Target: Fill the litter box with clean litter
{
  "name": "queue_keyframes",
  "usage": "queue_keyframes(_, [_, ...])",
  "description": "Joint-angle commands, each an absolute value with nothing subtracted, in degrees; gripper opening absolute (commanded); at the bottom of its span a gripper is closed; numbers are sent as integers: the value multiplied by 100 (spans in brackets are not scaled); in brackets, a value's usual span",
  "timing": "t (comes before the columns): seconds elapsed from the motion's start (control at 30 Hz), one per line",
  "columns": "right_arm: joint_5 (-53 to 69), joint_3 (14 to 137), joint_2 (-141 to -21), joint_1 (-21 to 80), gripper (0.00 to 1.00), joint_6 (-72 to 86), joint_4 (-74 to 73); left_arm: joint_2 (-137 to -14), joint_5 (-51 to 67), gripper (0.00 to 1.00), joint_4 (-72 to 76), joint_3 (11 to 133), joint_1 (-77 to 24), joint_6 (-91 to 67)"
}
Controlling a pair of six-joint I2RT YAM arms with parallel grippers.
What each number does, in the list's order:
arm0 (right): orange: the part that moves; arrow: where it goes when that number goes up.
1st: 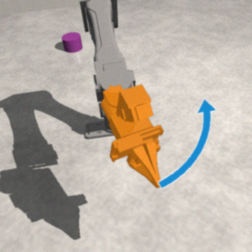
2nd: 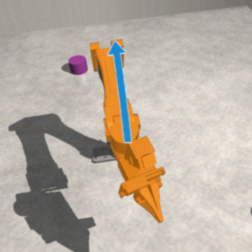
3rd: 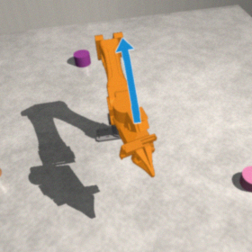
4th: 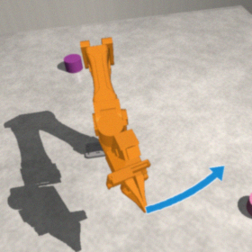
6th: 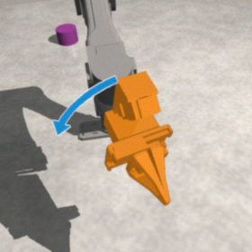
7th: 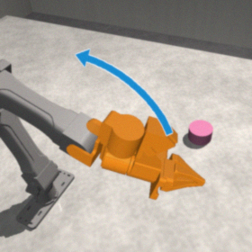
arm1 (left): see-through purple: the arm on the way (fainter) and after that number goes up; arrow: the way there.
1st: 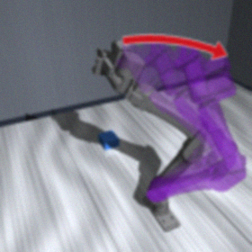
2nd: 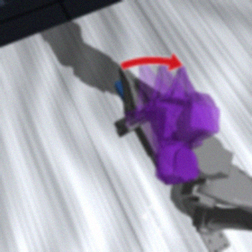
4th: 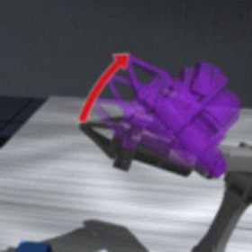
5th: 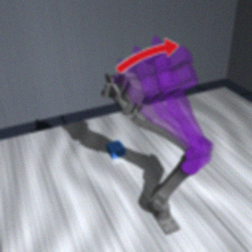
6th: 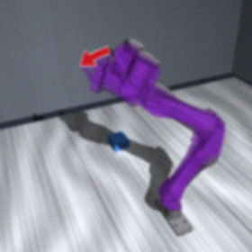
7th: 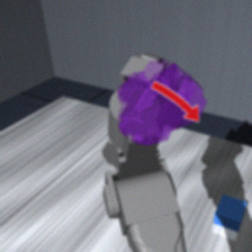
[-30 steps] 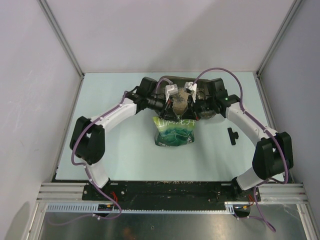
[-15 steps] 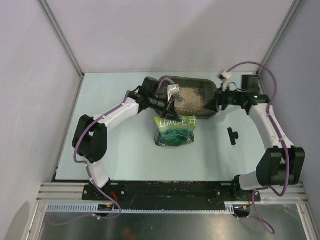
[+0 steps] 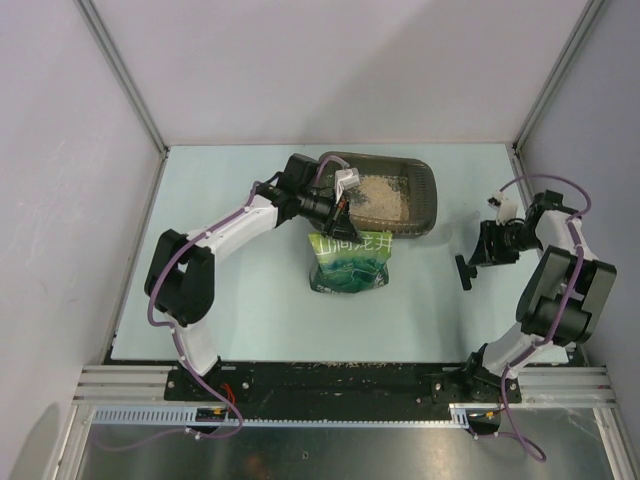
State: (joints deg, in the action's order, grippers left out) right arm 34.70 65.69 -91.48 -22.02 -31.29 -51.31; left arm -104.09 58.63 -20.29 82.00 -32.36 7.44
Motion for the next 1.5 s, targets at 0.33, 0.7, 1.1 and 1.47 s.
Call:
queue_keyframes(0.33, [2865,6583,-10256,-2382,39,-3498,-4878,-10204,5792,0,-1705,8244,-3366,457])
queue_keyframes(0.7, [3533,6583,-10582,-2355,28,-3515,-4588,-10257,5818,0,-1705,8227,-3357,413])
queue_keyframes(1.1, [3911,6592,-9608,-2522,0,-4104,-5501,-10318,5801,9,-1714,8358,-3392,545])
queue_keyframes(1.47, [4561,6592,-7693,-1550,0,-4464,-6205,-10678,5089,23,-1679,9202,-3709,1046])
